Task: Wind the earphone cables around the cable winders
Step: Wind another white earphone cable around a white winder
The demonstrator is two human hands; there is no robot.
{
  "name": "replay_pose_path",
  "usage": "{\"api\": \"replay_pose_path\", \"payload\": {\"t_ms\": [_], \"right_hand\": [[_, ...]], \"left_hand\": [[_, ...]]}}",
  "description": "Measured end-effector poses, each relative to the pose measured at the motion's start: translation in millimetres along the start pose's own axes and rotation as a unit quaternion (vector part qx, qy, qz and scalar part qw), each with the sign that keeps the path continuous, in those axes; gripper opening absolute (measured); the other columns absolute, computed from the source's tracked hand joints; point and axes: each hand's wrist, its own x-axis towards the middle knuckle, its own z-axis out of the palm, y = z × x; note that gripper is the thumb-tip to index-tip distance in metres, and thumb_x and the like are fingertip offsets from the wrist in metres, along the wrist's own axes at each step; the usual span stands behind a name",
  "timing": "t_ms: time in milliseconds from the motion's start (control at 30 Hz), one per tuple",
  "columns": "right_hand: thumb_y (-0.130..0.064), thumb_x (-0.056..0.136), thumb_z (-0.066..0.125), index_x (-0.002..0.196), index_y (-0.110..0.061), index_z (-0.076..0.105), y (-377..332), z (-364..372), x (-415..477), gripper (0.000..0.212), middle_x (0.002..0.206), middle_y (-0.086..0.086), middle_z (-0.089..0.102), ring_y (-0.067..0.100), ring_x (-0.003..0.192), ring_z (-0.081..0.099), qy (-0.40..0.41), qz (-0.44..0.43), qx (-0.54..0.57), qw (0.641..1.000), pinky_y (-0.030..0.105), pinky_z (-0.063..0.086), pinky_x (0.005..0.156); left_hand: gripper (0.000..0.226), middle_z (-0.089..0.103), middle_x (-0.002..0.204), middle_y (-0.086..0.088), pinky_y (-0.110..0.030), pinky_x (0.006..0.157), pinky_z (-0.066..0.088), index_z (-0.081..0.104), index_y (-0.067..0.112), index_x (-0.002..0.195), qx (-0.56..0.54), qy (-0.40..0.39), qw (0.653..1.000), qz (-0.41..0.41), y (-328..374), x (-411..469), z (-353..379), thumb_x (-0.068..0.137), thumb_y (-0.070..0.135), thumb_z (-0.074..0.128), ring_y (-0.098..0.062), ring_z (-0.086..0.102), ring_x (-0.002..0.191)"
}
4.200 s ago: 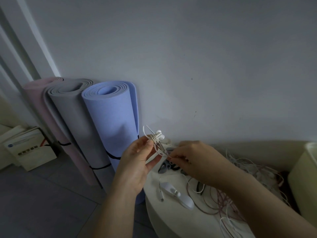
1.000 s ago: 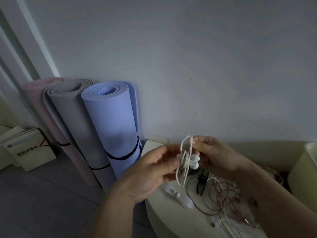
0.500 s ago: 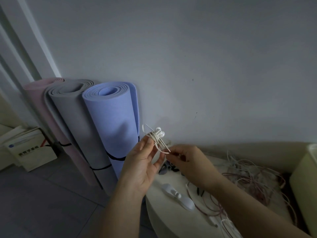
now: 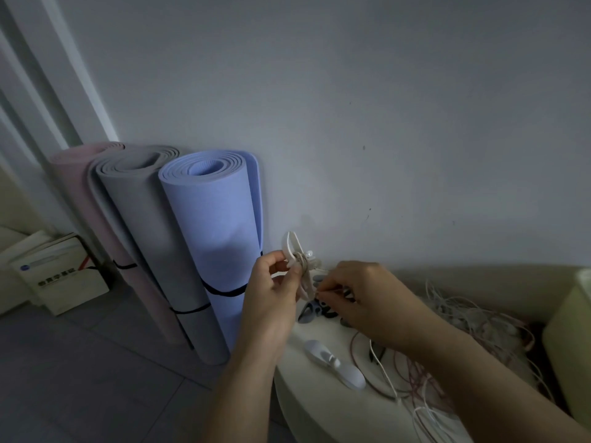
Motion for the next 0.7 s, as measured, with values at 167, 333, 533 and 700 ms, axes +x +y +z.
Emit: {"api": "replay_pose_path", "payload": {"t_ms": [167,333,533,700], "right_hand": [[-0.02,0.09,0.061,0.091,-0.014,0.072,-3,-5,-1,0.013,0.083,-0.004,0.063,0.009,0.073,0.057,-0.022,-0.024,0.027,0.999,0.024,0.046,0.069],[-0.022,0.084,0.069,0.082,-0.018,0.07,3,-14,0,0.005,0.077,-0.009,0.063,0.001,0.068,0.055,0.12,0.005,0.027,0.992,0.011,0.042,0.063],[-0.023,0.08,0.073,0.075,-0.019,0.067,10,-32,-3,0.009,0.065,-0.016,0.06,-0.009,0.057,0.051,0.136,0.046,0.057,0.988,0.006,0.037,0.053],[-0.026,0.079,0.073,0.072,-0.023,0.068,20,-40,-3,0.009,0.057,-0.019,0.06,0.002,0.047,0.043,0.171,0.116,0.163,0.965,0.011,0.036,0.047]], "left_hand": [[0.021,0.064,0.102,0.012,-0.035,0.09,0.054,0.057,0.026,0.115,-0.007,-0.009,1.0,-0.029,0,-2,0,0.094,0.025,0.06,-0.007,0.064,0.093],[0.015,0.064,0.1,0.015,-0.031,0.088,0.055,0.057,0.034,0.108,0.063,-0.084,0.994,-0.013,0,-4,-3,0.095,0.026,0.058,-0.005,0.065,0.091],[0.026,0.067,0.11,0.008,-0.03,0.096,0.052,0.058,0.03,0.121,0.123,-0.234,0.964,-0.003,1,-8,-9,0.095,0.023,0.057,-0.006,0.064,0.104],[0.026,0.069,0.101,0.011,-0.017,0.083,0.05,0.059,0.029,0.115,0.121,-0.32,0.94,-0.003,4,-14,-9,0.096,0.013,0.055,0.003,0.064,0.094]]}}
